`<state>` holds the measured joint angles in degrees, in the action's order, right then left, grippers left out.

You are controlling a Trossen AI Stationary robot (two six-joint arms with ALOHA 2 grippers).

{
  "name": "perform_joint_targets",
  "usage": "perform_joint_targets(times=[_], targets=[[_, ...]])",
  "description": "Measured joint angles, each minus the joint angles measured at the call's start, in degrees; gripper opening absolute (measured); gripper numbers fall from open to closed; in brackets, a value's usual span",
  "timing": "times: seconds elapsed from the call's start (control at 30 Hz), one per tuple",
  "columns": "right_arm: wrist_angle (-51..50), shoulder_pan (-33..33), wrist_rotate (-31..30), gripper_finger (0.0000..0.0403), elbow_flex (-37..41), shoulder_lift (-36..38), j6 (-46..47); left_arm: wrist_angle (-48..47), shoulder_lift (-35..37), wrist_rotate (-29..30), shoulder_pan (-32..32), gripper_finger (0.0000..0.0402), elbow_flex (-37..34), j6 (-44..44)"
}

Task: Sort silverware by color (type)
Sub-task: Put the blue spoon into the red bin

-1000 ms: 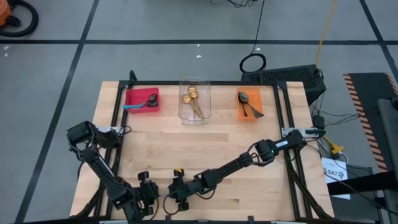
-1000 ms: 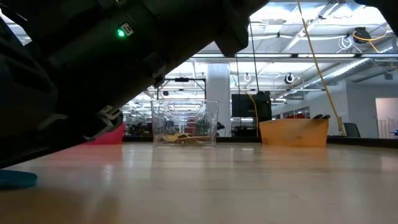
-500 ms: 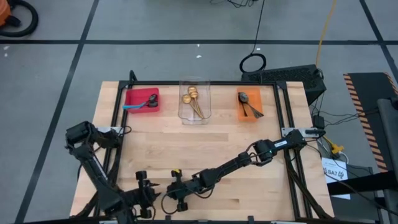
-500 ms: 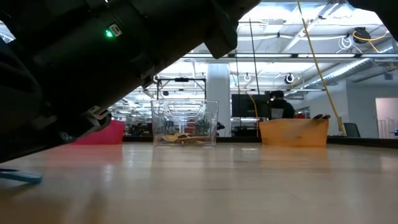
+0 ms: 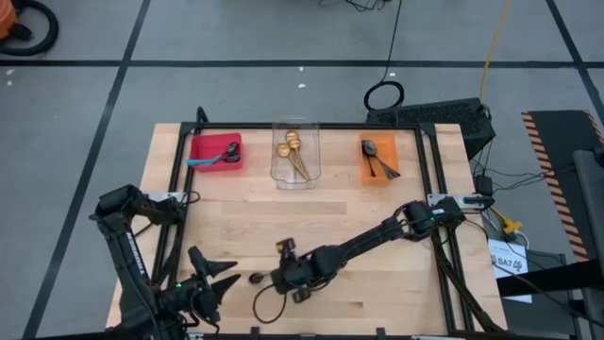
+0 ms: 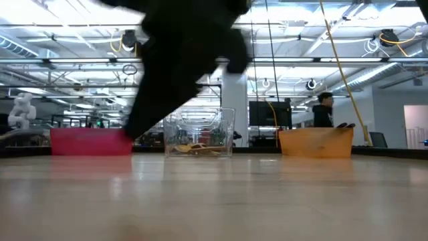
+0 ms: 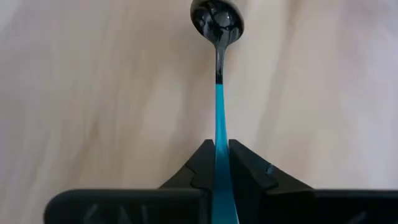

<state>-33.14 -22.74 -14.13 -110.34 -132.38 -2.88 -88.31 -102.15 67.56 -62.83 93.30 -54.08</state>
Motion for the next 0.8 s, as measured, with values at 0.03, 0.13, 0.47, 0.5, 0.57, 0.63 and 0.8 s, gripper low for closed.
perform_joint_targets(times=[0.03, 0.13, 0.47, 0.5, 0.57, 0.63, 0.8], targets=[[-2.93, 0.18, -0.62, 0.0025, 0.01, 1.30, -0.04, -0.66, 0.00, 0.08, 0.29, 0.0173, 0.02, 0.06], [-5.41, 0.82, -0.74, 0.0025, 2.88, 5.73, -0.05, -1.46, 0.00, 0.56, 0.81, 0.0173, 0.02, 1.32], [14.93, 2.53, -0.87, 0.0025, 30.04, 25.46, 1.29, -1.66, 0.00, 1.99, 2.65, 0.0173, 0.02, 4.84], [19.05, 2.52, -0.86, 0.0025, 33.24, 27.25, 1.30, -1.67, 0.09, 2.00, 2.91, 0.0173, 0.02, 5.39], [26.95, 2.49, -0.90, 0.0025, 39.01, 30.66, 1.29, -1.65, 1.07, 2.31, 3.61, 0.0173, 0.02, 6.42], [35.54, 2.48, -1.02, 0.0025, 44.34, 33.66, 0.73, -1.61, 2.46, 3.62, 4.89, 0.0173, 0.02, 7.60], [57.56, 2.24, -1.06, 0.0024, 56.67, 38.17, -3.82, -1.33, 4.85, 5.08, 8.92, 0.0173, 0.02, 10.52]])
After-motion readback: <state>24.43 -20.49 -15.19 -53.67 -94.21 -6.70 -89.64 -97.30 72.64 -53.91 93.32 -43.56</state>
